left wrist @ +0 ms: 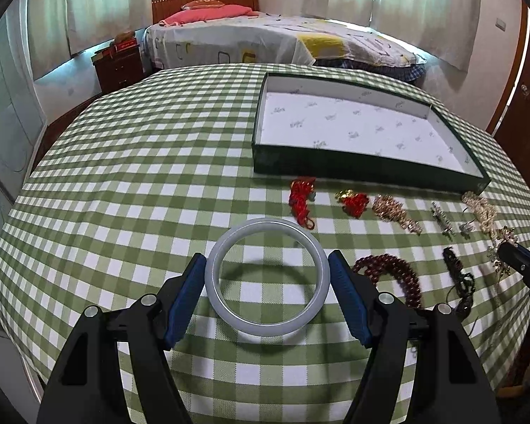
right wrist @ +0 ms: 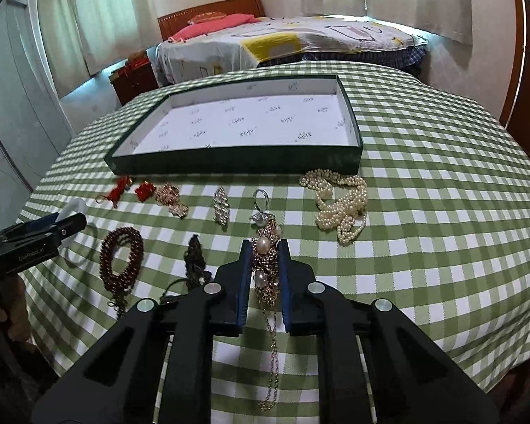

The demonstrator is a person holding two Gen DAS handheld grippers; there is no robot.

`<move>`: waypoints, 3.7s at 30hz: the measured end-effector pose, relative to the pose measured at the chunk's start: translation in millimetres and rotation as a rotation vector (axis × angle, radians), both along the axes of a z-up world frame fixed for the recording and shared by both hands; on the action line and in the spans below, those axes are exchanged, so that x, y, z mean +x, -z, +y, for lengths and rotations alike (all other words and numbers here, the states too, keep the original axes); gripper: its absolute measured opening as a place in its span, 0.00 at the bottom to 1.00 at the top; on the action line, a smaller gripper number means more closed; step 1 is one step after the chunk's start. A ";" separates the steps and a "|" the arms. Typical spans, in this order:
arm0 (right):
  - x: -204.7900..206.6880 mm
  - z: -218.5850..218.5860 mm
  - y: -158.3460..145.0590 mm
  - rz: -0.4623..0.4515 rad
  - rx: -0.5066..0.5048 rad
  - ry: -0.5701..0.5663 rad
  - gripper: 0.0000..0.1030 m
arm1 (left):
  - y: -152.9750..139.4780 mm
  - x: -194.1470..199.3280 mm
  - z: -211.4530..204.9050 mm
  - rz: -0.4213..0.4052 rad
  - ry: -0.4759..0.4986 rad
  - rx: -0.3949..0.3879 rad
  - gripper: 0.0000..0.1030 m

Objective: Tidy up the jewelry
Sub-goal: 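Lift the bangle with the left tool while the right tool grasps the gold pearl brooch, then carry the bangle into the tray with the left tool while the right tool carries the brooch there, then open the left tool to set the bangle down while the right tool releases the brooch in the tray, then withdraw both tools from the tray back over the jewelry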

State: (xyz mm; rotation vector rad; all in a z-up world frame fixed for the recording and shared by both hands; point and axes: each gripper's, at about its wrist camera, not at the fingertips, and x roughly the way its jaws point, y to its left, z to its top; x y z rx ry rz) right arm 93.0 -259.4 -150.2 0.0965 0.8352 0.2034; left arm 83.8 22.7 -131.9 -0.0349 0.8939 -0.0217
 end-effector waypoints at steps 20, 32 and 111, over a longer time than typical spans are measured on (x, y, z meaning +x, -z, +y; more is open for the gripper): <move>30.1 -17.8 -99.7 -0.237 0.087 0.010 0.14 | -69.8 26.8 -10.7 -0.160 0.035 -0.044 0.66; 84.2 -28.2 -117.7 -0.281 0.092 0.026 0.14 | -98.0 76.3 -29.4 -0.251 0.065 -0.040 0.66; 56.9 7.6 -2.9 -0.027 0.041 0.027 0.45 | -22.5 73.4 -19.9 -0.150 -0.019 -0.018 0.74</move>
